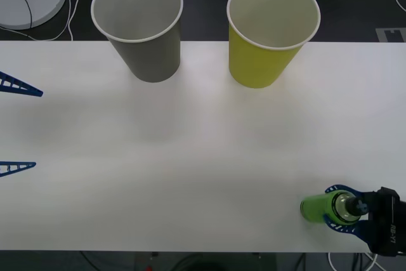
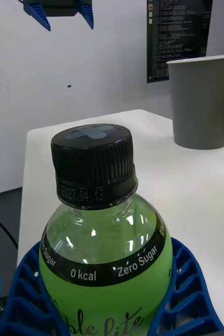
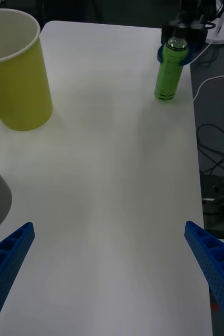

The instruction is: Put the can into the green bin and the plastic bottle into the gray bin

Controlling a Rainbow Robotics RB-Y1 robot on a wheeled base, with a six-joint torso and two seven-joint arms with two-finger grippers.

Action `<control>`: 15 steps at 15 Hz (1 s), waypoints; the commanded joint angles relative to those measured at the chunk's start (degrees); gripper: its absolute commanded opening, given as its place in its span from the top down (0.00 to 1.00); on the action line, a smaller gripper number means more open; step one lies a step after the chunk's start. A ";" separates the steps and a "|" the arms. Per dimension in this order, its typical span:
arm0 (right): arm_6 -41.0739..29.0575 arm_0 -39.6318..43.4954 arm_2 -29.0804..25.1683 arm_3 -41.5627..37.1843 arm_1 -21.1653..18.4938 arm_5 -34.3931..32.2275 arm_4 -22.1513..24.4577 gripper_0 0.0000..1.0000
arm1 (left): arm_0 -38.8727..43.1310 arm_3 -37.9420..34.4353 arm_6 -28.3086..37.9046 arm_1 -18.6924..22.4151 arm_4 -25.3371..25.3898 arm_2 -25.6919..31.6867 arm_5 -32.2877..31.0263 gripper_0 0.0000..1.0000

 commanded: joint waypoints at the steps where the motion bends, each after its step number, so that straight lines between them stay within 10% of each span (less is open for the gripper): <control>1: -1.45 6.00 -2.50 -10.45 -2.39 7.27 -1.77 1.00 | 0.00 0.00 0.00 0.00 0.00 0.00 0.00 0.00; 15: -8.30 23.49 -6.02 -53.87 -5.02 44.98 -4.67 1.00 | 0.00 0.00 0.00 0.00 0.00 0.00 0.00 0.00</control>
